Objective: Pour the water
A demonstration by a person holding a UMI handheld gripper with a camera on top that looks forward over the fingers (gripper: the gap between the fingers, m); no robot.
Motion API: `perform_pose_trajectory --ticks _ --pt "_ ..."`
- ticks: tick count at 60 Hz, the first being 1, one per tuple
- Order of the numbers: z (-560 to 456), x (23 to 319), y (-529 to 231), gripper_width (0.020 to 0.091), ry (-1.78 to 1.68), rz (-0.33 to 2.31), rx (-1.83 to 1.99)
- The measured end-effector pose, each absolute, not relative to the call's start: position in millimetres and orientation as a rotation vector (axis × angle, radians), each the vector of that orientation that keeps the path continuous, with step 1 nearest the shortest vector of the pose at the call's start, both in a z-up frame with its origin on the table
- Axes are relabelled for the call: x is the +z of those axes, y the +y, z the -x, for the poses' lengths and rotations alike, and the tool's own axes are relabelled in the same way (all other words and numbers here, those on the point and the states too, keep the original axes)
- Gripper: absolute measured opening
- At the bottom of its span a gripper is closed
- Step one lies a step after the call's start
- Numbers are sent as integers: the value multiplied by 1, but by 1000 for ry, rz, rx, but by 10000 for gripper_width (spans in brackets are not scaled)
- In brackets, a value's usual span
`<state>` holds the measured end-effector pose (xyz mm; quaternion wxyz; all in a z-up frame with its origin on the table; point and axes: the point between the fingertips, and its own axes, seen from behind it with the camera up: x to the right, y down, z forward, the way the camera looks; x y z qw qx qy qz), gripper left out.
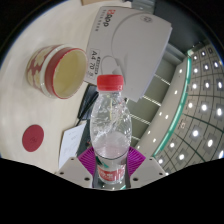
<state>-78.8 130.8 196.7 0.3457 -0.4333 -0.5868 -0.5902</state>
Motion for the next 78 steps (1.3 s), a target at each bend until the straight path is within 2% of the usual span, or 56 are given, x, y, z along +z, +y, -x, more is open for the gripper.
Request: perform_pose_trajectory --ticks 14,22,35,50,55,64,66,69,70,72,78 --pt "61 223 103 373 -973 1615 -893" --pt "64 213 93 372 -705 1775 -452" --pt "57 144 92 374 -432 1925 20" --pt "43 58 94 377 -338 2016 173" --pt "40 62 94 388 -311 1970 204" --pt "37 62 92 546 -268 1979 210" --pt "33 61 90 626 -252 1998 198" --pt "28 64 87 833 -213 2015 181" --pt "26 64 87 876 -202 2016 176" --pt "25 69 83 847 -186 2018 170" --pt "19 88 63 862 -174 2031 117"
